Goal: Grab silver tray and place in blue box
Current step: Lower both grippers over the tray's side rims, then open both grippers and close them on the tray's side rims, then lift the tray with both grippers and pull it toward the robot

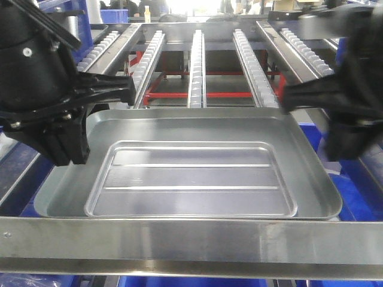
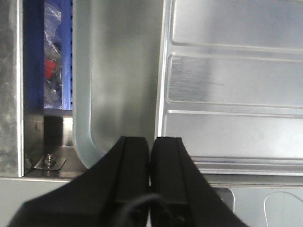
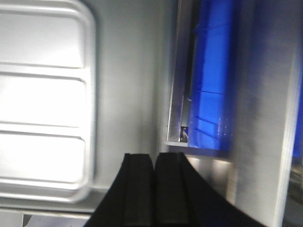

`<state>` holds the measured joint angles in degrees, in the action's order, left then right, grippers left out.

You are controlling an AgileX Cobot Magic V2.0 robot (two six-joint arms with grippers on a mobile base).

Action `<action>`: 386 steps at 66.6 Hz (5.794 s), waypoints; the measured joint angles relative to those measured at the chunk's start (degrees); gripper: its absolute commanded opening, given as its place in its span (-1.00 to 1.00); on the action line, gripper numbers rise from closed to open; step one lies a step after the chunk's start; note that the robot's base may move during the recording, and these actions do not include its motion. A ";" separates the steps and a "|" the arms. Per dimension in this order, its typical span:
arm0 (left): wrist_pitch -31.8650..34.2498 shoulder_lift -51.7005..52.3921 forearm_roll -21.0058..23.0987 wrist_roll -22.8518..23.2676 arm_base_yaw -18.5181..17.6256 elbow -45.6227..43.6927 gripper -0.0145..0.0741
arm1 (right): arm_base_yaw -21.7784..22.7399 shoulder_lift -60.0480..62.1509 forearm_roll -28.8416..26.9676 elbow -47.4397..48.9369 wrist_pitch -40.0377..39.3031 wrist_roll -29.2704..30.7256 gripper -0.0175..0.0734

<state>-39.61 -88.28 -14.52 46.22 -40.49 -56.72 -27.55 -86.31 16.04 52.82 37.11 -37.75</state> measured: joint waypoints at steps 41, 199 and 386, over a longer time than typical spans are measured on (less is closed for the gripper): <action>5.32 -2.92 -0.34 0.00 2.45 0.00 -0.69 | -2.29 -7.53 -3.27 6.71 0.74 -0.31 -0.44; -2.34 -11.48 -2.26 0.10 -0.98 -10.02 -0.67 | -2.29 -9.43 -5.77 6.84 0.15 -0.45 0.25; -1.93 -15.85 0.10 -0.12 2.23 -10.28 -0.69 | -0.84 -13.97 -5.99 6.84 -4.21 -0.55 -0.47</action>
<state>-41.54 -104.13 -14.42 46.10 -38.26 -67.00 -28.39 -100.28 10.05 59.66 32.91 -38.30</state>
